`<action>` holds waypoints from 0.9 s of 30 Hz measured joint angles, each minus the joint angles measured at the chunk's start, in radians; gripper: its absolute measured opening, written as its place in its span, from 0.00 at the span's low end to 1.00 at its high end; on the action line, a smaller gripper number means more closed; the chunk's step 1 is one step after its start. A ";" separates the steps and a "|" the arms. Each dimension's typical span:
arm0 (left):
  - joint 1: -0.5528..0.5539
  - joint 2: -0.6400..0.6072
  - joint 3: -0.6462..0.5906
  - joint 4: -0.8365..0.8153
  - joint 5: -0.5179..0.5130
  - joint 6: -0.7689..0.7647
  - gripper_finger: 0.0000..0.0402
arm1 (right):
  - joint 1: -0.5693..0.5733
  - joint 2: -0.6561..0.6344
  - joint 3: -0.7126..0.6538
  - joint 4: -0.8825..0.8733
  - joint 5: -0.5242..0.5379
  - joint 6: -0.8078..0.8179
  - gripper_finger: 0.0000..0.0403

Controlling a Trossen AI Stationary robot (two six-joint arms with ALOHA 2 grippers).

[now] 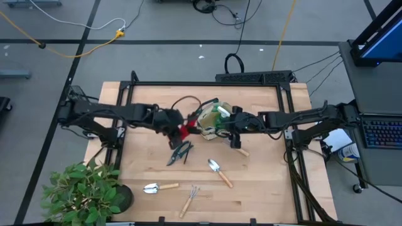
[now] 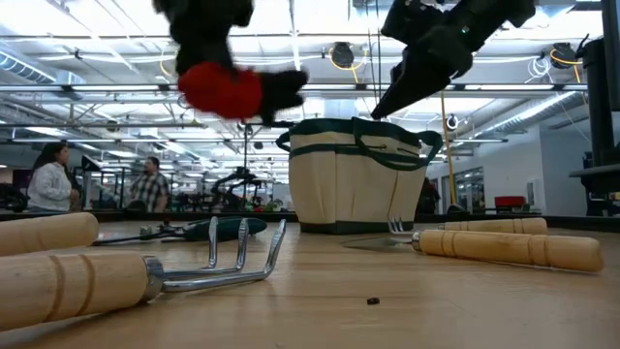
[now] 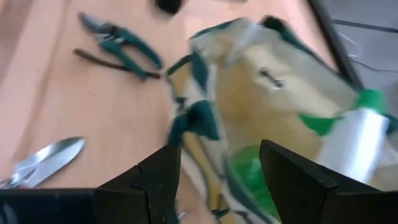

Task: Pick & Place Garden tools in Gardening bag
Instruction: Put the red gloves into the gardening bag

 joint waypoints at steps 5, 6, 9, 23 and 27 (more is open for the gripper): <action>0.007 0.010 0.123 0.034 -0.035 0.108 0.09 | 0.000 0.000 -0.040 0.051 -0.014 -0.059 0.52; 0.012 0.010 0.133 0.061 -0.037 0.132 0.09 | 0.000 0.000 -0.047 0.081 -0.014 -0.080 0.52; 0.032 0.012 0.135 0.186 -0.039 0.196 0.09 | 0.000 0.000 -0.068 0.157 -0.014 -0.165 0.52; 0.109 0.205 0.134 0.504 0.047 0.332 0.10 | -0.023 0.000 -0.137 0.213 0.011 -0.235 0.33; 0.125 0.291 0.133 0.585 0.044 0.360 0.10 | -0.044 0.000 -0.137 0.219 0.012 -0.243 0.22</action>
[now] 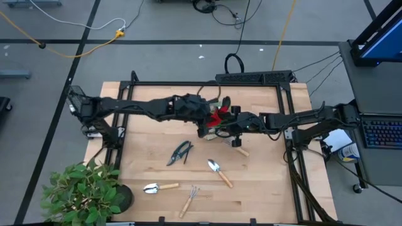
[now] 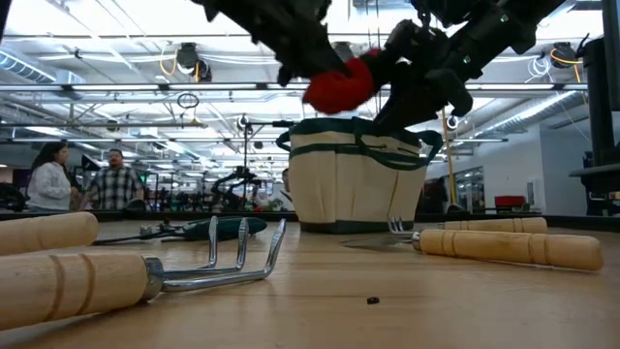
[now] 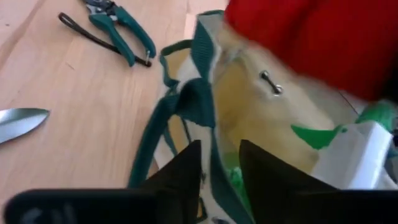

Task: Pick & Place Garden tools in Gardening bag
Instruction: Put the red gloves into the gardening bag

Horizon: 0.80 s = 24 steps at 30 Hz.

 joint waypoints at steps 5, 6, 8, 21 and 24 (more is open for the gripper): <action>0.018 0.080 0.002 0.025 0.005 0.001 0.10 | -0.018 0.001 0.000 -0.021 -0.005 -0.022 0.07; 0.024 0.086 0.002 0.015 0.005 0.000 0.10 | -0.018 0.001 0.000 -0.026 -0.005 -0.028 0.04; 0.035 0.088 0.002 -0.032 0.016 0.000 0.10 | -0.018 0.001 0.000 -0.031 -0.004 -0.048 0.01; 0.083 0.090 0.003 -0.165 0.160 0.041 0.10 | -0.018 0.001 0.000 -0.030 -0.003 -0.044 0.01; 0.093 0.102 0.003 -0.163 0.161 0.050 0.10 | -0.018 0.001 0.000 -0.006 -0.005 -0.044 0.00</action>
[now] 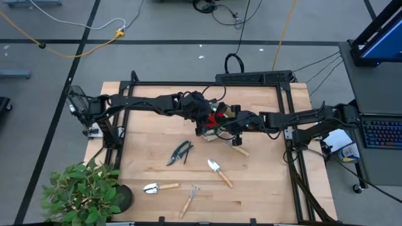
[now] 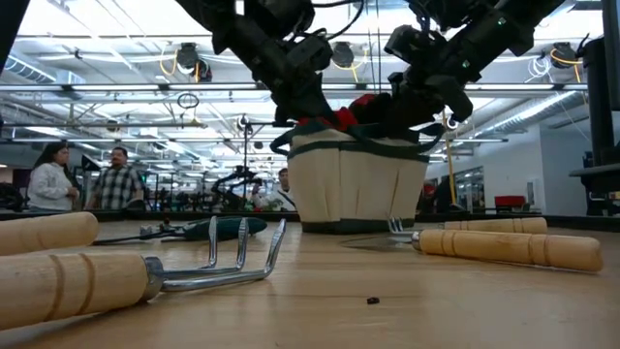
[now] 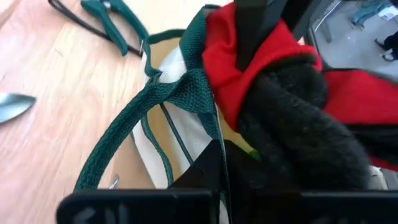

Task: Pick & Place Garden tools in Gardening bag
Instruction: Put the red gloves into the gardening bag

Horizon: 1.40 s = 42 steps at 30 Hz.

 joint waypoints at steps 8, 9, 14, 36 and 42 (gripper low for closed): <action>0.004 0.071 -0.001 -0.018 0.074 0.012 0.10 | 0.000 -0.001 0.000 0.006 -0.003 -0.004 0.00; 0.004 0.072 -0.001 -0.019 0.094 0.011 0.10 | 0.000 -0.001 0.000 0.007 -0.004 -0.004 0.00; -0.001 0.065 -0.002 -0.026 0.125 0.017 0.10 | 0.000 -0.001 0.000 0.009 -0.008 -0.003 0.00; 0.014 0.118 -0.002 -0.012 0.181 0.067 0.14 | 0.002 0.000 -0.048 0.167 -0.209 0.003 0.00; 0.014 0.134 -0.001 -0.011 0.186 0.089 0.31 | -0.005 0.000 -0.089 0.233 -0.208 -0.003 0.00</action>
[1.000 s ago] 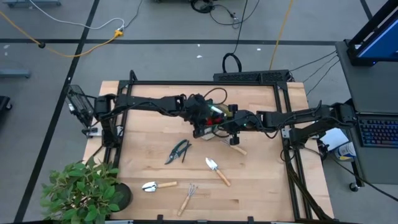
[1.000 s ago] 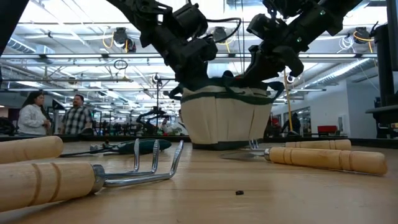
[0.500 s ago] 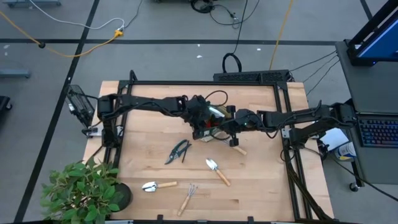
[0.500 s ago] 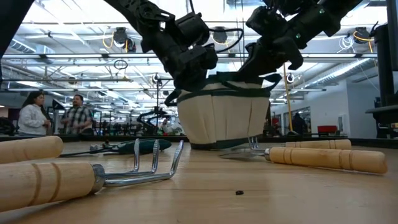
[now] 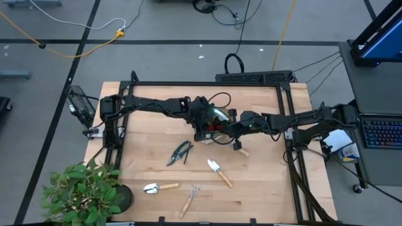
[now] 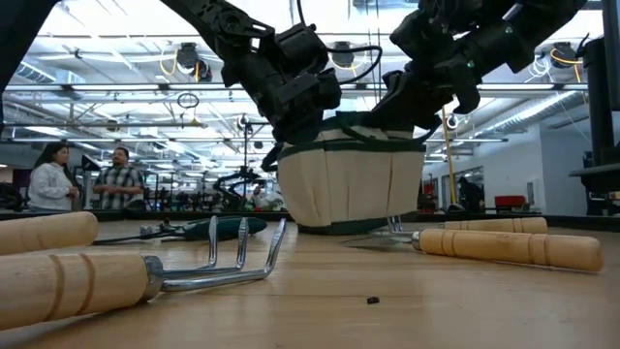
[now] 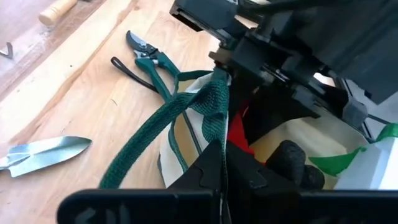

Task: Pick & Place Garden tools in Gardening bag
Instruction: Put the red gloves into the gardening bag

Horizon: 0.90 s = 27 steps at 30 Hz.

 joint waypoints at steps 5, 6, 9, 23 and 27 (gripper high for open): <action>0.000 0.002 0.000 0.012 -0.004 0.026 0.44 | -0.001 0.000 -0.005 0.004 0.000 0.000 0.00; 0.000 0.002 0.000 0.010 -0.004 0.026 0.46 | -0.001 0.000 -0.005 0.005 0.000 0.000 0.00; 0.000 -0.026 0.000 -0.023 -0.007 0.034 0.49 | -0.001 0.000 -0.005 0.003 0.001 0.000 0.00; 0.000 -0.299 -0.001 -0.113 -0.084 0.086 0.50 | 0.000 0.000 -0.006 -0.009 0.003 0.022 0.05; 0.000 -0.333 -0.001 -0.187 -0.114 0.114 0.50 | 0.000 0.000 -0.006 -0.019 0.004 0.061 0.10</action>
